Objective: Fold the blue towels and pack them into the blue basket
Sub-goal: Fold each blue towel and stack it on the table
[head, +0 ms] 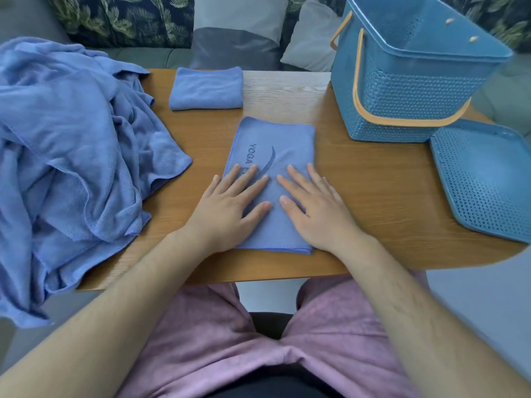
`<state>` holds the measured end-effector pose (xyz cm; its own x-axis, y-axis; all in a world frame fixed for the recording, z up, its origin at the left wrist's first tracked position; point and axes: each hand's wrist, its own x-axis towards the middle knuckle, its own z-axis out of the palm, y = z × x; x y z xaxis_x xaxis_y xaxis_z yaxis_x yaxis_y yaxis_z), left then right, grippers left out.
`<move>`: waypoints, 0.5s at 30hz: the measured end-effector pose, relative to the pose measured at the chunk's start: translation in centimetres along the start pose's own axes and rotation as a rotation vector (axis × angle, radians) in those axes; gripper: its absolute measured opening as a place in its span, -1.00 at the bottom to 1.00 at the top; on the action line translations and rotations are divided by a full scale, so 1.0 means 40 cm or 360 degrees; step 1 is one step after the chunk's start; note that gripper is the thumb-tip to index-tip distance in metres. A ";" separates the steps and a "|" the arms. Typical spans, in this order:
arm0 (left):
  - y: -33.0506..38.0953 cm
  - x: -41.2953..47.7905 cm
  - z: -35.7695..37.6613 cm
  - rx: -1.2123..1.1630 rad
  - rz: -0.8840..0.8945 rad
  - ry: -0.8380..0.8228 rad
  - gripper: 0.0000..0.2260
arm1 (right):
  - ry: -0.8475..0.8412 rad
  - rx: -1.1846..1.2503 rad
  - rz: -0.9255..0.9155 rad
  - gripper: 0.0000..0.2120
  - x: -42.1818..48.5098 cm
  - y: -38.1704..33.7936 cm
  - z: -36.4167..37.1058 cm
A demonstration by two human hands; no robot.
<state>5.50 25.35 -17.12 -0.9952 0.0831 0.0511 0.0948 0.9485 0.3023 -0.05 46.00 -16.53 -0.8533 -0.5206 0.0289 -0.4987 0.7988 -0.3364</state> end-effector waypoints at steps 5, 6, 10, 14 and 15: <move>0.039 -0.018 0.007 0.0037 -0.0151 0.0013 -0.28 | 0.0007 0.0240 -0.0135 -0.57 -0.034 0.009 -0.020; 0.034 -0.022 -0.001 0.0024 -0.0122 -0.0030 -0.27 | -0.0009 0.0309 -0.0149 -0.59 -0.052 0.013 -0.024; -0.017 -0.048 -0.057 -0.0308 0.0197 -0.0316 -0.29 | -0.0005 0.0482 -0.0168 -0.62 -0.122 0.039 -0.045; -0.059 -0.060 -0.093 -0.0592 0.0329 -0.0468 -0.44 | 0.0053 0.0593 -0.0232 -0.75 -0.132 0.061 -0.066; -0.068 -0.060 -0.094 -0.0639 0.0337 -0.0458 -0.49 | 0.0073 0.0601 -0.0256 -0.77 -0.130 0.066 -0.068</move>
<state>7.71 21.41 -14.50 -0.9141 0.3940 -0.0955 0.2396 0.7151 0.6567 2.66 51.66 -15.00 -0.7792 -0.6089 0.1485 -0.5428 0.5371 -0.6457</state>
